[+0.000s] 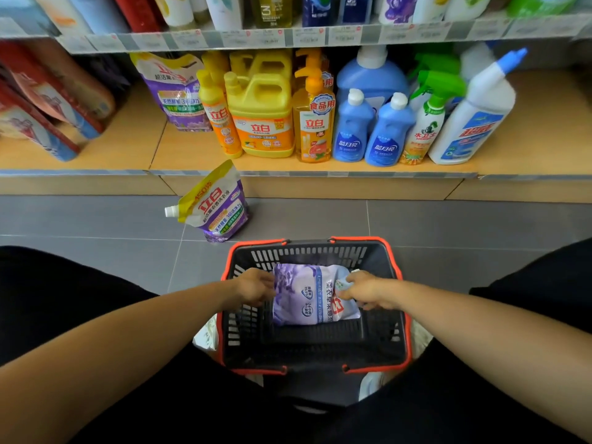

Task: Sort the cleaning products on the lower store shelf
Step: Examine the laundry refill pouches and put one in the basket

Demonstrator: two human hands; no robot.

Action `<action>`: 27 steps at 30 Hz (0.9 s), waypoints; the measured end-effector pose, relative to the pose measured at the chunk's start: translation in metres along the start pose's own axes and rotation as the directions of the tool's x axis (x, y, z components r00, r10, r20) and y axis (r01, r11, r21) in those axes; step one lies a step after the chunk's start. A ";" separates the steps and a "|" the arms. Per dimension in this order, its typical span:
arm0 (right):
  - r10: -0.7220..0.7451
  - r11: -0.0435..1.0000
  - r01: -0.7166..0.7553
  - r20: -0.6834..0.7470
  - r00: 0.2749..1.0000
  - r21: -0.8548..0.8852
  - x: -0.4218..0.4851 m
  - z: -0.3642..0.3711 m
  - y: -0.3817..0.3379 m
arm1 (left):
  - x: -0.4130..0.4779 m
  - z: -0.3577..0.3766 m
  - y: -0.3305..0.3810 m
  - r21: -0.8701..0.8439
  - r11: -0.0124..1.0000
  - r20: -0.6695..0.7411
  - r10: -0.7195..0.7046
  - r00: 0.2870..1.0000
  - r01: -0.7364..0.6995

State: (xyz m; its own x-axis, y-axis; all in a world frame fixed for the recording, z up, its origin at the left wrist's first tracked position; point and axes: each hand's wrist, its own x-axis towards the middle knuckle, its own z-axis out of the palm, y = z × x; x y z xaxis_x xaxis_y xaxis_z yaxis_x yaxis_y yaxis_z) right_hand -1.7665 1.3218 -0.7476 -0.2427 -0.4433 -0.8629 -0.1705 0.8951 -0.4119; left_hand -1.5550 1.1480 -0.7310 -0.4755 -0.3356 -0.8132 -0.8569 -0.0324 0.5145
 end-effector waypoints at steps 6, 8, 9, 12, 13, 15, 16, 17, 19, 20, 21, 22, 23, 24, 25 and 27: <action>-0.437 0.867 0.326 -0.259 0.862 -0.378 -0.010 -0.018 -0.037 | 0.006 -0.024 0.022 -0.098 0.983 -0.143 0.140 0.980 -0.154; -0.539 0.803 0.386 -0.277 0.795 -0.454 -0.015 -0.021 -0.054 | 0.003 -0.039 0.034 -0.171 0.962 -0.187 0.180 0.966 -0.212; -0.583 0.769 0.409 -0.277 0.763 -0.491 -0.017 -0.021 -0.062 | 0.002 -0.049 0.040 -0.184 0.953 -0.221 0.197 0.955 -0.239; -0.673 0.691 0.460 -0.266 0.690 -0.557 -0.020 -0.023 -0.092 | 0.000 -0.084 0.057 -0.194 0.934 -0.357 0.217 0.909 -0.299; -0.690 0.682 0.479 -0.269 0.672 -0.553 -0.019 -0.025 -0.103 | 0.000 -0.097 0.062 -0.194 0.930 -0.394 0.218 0.893 -0.312; -0.718 0.667 0.509 -0.285 0.635 -0.545 -0.013 -0.031 -0.129 | 0.002 -0.127 0.070 -0.189 0.925 -0.457 0.214 0.863 -0.329; -0.736 0.651 0.525 -0.286 0.614 -0.549 -0.009 -0.036 -0.142 | 0.004 -0.143 0.073 -0.180 0.926 -0.483 0.211 0.850 -0.332; -0.756 0.632 0.545 -0.281 0.592 -0.551 -0.004 -0.040 -0.156 | 0.006 -0.159 0.075 -0.167 0.930 -0.506 0.205 0.838 -0.328; -0.785 0.598 0.586 -0.253 0.566 -0.547 0.010 -0.049 -0.186 | 0.013 -0.190 0.078 -0.154 0.934 -0.560 0.187 0.807 -0.322; -0.790 0.589 0.595 -0.235 0.566 -0.547 0.019 -0.053 -0.201 | 0.018 -0.206 0.078 -0.160 0.932 -0.591 0.175 0.787 -0.327; -0.791 0.582 0.595 -0.219 0.571 -0.554 0.028 -0.055 -0.216 | 0.024 -0.221 0.077 -0.175 0.926 -0.622 0.160 0.767 -0.335; -0.787 0.580 0.585 -0.205 0.582 -0.566 0.039 -0.057 -0.230 | 0.030 -0.235 0.076 -0.190 0.919 -0.646 0.147 0.749 -0.345; -0.777 0.584 0.571 -0.194 0.599 -0.577 0.051 -0.057 -0.243 | 0.038 -0.249 0.075 -0.196 0.916 -0.662 0.140 0.736 -0.350; -0.763 0.593 0.555 -0.186 0.619 -0.584 0.062 -0.058 -0.256 | 0.046 -0.263 0.073 -0.198 0.915 -0.672 0.134 0.729 -0.351; -0.745 0.605 0.538 -0.180 0.642 -0.586 0.074 -0.058 -0.266 | 0.055 -0.277 0.072 -0.204 0.915 -0.675 0.125 0.727 -0.347; -0.703 0.638 0.507 -0.169 0.691 -0.579 0.097 -0.057 -0.281 | 0.076 -0.303 0.069 -0.236 0.910 -0.676 0.097 0.731 -0.340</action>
State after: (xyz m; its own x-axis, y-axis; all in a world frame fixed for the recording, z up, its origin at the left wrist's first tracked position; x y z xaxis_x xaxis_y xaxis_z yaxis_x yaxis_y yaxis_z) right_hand -1.7967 1.0250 -0.6987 -0.2097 -0.9433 -0.2574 -0.7852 0.3193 -0.5306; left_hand -1.5901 0.8345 -0.6745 -0.2962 -0.8846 -0.3601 -0.5714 -0.1380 0.8090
